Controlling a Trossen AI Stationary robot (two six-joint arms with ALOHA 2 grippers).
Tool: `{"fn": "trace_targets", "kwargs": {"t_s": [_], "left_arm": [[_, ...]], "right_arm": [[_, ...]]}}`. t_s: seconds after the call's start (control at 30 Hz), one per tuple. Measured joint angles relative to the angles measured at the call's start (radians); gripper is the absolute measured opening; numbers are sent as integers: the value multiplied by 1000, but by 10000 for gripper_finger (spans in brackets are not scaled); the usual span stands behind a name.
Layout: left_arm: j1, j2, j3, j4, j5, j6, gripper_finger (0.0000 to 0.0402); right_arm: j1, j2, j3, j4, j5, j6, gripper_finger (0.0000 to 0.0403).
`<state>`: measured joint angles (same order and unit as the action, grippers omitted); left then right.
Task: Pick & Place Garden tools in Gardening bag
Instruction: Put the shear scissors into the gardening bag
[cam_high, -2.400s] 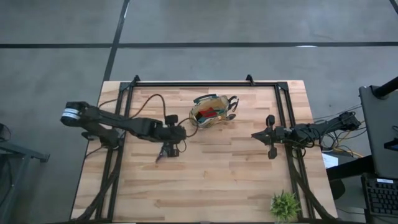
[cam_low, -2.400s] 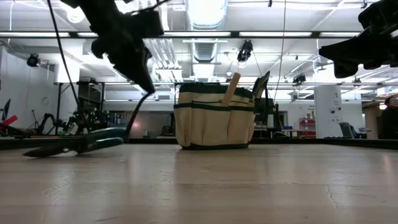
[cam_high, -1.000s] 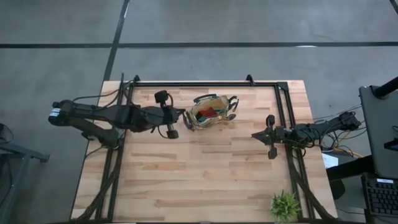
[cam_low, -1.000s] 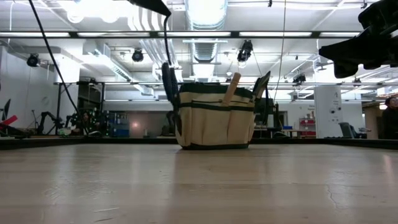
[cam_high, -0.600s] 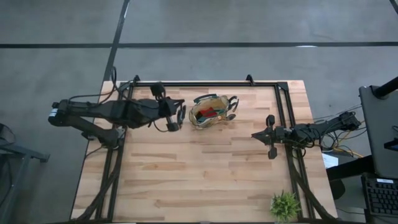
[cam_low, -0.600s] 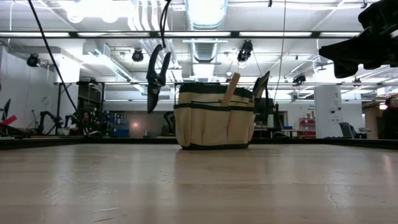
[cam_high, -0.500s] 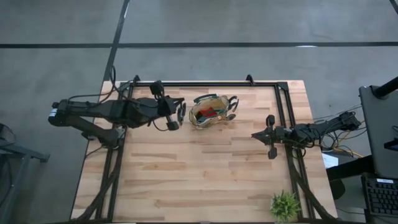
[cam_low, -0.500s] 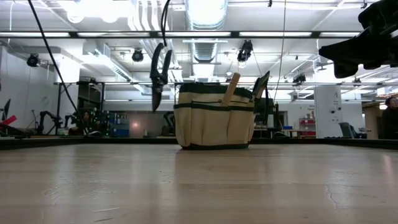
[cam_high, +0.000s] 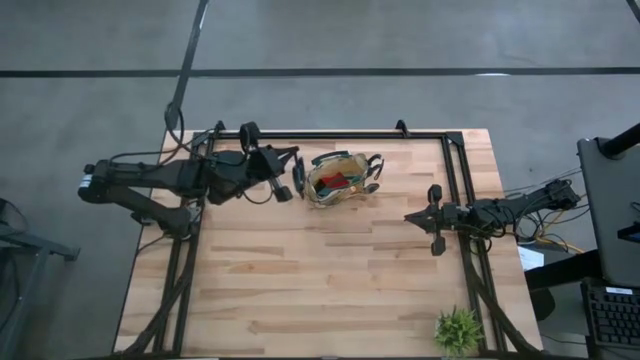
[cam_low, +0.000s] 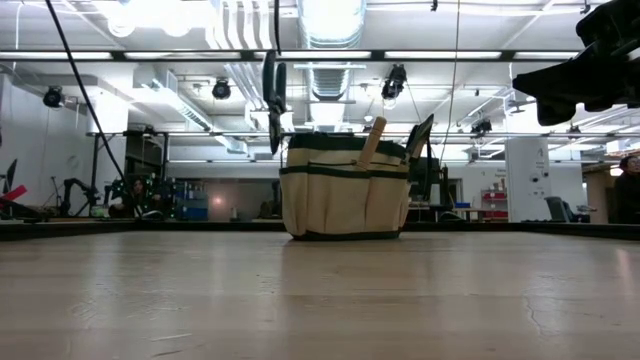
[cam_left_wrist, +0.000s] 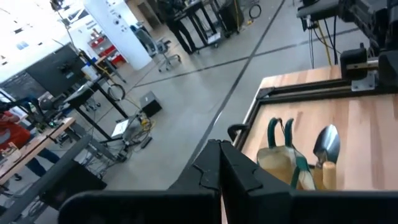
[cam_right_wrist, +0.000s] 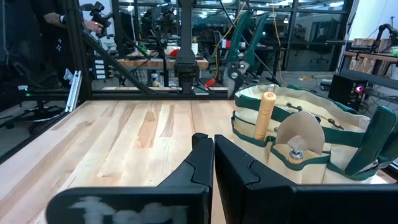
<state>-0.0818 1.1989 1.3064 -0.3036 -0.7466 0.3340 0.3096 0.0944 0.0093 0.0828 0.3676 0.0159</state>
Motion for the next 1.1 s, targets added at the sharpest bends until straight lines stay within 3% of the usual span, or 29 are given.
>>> {"fn": "trace_targets", "kwargs": {"t_s": [0.6, 1.1], "left_arm": [[60, 165, 19, 150, -45, 55, 0], [87, 170, 63, 162, -47, -31, 0]], "right_arm": [[0, 0, 0, 0, 0, 2, 8], [0, 0, 0, 0, 0, 1, 8]]}}
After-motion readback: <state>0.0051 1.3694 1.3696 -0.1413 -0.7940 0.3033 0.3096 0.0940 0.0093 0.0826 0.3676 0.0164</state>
